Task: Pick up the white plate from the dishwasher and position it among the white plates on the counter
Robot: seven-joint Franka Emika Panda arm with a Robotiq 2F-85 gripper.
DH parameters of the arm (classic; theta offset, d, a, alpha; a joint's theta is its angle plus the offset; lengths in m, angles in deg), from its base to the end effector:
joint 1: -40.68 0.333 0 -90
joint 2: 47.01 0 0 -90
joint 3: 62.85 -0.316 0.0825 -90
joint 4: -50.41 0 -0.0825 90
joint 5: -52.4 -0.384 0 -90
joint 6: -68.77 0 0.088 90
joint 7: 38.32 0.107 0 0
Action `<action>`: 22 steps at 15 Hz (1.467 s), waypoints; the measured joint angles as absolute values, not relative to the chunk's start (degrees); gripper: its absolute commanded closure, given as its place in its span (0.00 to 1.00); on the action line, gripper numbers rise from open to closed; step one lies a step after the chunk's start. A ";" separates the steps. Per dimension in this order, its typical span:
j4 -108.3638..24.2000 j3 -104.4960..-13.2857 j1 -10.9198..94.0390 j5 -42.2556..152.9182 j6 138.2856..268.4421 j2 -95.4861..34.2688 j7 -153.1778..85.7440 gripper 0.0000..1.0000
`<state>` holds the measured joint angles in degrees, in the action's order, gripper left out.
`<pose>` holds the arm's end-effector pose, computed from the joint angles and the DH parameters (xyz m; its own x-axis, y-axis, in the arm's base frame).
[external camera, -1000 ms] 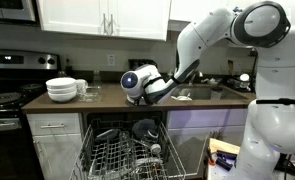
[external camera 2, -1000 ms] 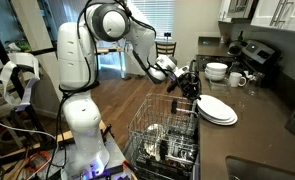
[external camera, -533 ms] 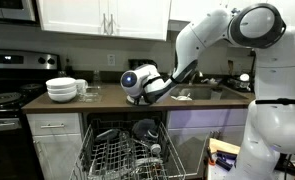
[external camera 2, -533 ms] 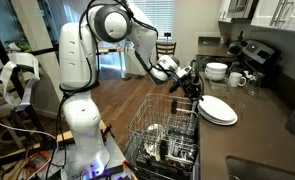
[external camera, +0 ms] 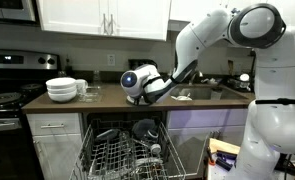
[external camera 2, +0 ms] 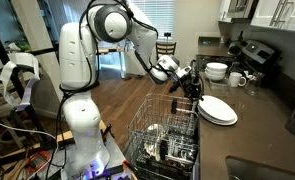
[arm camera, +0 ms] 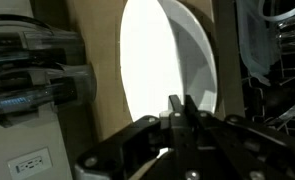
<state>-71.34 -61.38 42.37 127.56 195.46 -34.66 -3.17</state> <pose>0.5722 -0.0297 0.3166 0.9438 0.3291 0.0315 0.1595 -0.5367 0.8286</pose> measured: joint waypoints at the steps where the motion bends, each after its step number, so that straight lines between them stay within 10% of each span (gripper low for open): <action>1: -71.34 -61.38 42.35 127.56 195.56 -34.66 -3.17 0.97; 19: -71.24 -60.64 40.62 127.22 202.03 -33.05 -3.17 0.86; 22: -71.22 -60.25 39.94 126.86 203.48 -33.03 -3.29 0.64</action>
